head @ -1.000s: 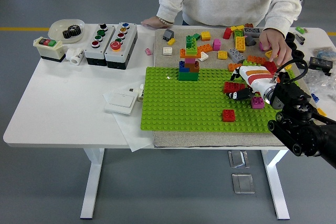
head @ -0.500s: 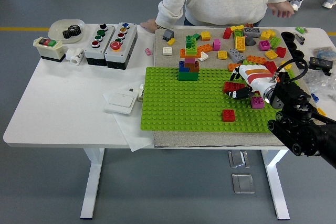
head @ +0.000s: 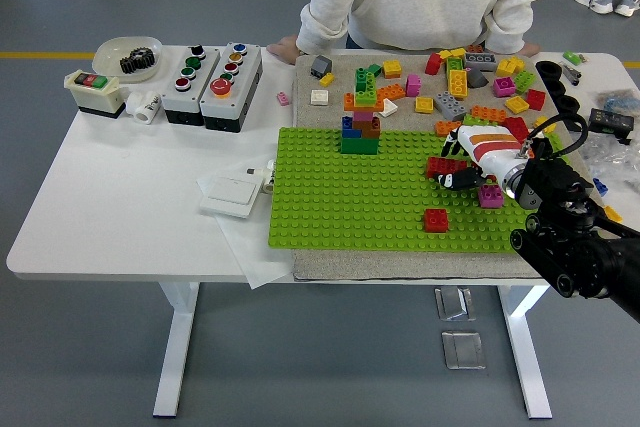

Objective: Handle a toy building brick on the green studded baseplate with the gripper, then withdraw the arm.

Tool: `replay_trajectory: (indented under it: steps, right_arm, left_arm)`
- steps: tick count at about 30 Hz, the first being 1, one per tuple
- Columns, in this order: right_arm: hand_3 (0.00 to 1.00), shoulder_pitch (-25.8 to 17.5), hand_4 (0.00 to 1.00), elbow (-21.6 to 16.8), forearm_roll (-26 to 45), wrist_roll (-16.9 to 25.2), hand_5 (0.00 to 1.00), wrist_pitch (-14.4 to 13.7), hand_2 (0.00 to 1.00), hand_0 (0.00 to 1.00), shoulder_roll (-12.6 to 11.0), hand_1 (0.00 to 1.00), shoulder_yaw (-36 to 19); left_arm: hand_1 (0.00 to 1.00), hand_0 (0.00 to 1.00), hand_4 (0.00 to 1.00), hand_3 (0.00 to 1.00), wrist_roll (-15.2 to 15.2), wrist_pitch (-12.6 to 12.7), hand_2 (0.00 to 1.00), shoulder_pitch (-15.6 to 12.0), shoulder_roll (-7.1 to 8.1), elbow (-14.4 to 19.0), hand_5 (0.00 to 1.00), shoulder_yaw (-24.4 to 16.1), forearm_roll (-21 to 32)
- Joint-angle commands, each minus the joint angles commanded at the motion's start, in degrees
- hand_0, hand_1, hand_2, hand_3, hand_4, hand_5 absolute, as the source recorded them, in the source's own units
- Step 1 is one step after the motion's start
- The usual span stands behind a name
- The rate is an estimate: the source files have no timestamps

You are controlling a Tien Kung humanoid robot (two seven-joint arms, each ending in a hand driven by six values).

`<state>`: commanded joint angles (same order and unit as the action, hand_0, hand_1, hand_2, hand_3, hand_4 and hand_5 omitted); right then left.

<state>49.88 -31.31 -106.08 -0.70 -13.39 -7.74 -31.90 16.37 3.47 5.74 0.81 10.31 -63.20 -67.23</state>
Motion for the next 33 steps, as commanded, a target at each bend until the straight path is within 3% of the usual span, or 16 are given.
replay_trajectory:
  steps: [20, 26, 27, 32, 33]
  right_arm:
    - [0.538, -0.4, 0.762, -1.2, -0.8, 0.5, 0.422, -0.8, 0.574, 0.523, 0.7, 0.542, 0.7]
    - [0.538, -0.3, 0.757, -1.2, -1.0, 0.6, 0.417, -0.7, 0.57, 0.488, 0.5, 0.535, 0.6]
    - [0.534, -0.3, 0.752, -1.3, -1.0, 0.7, 0.415, -0.7, 0.565, 0.436, 0.5, 0.522, 0.6]
    - [0.534, -0.3, 0.752, -1.3, -1.0, 0.9, 0.415, -0.8, 0.565, 0.436, 0.4, 0.522, 0.5]
    - [0.527, -0.3, 0.745, -1.3, -1.0, 1.0, 0.412, -0.9, 0.551, 0.362, 0.3, 0.498, 0.5]
  left_arm:
    - [0.722, 0.779, 0.595, 0.57, 0.2, 0.0, 0.689, -0.4, -0.03, 0.0, 0.611, -0.3, -0.9]
    - [0.722, 0.779, 0.594, 0.57, 0.1, -0.1, 0.689, -0.4, -0.01, 0.0, 0.61, -0.3, -1.0]
    - [0.722, 0.779, 0.593, 0.57, 0.1, -0.1, 0.689, -0.4, 0.0, 0.0, 0.611, -0.2, -0.9]
    - [0.722, 0.779, 0.593, 0.57, 0.1, -0.1, 0.689, -0.4, 0.01, 0.0, 0.611, -0.2, -0.8]
    - [0.721, 0.779, 0.593, 0.57, 0.1, -0.1, 0.688, -0.4, 0.01, 0.0, 0.611, -0.2, -0.8]
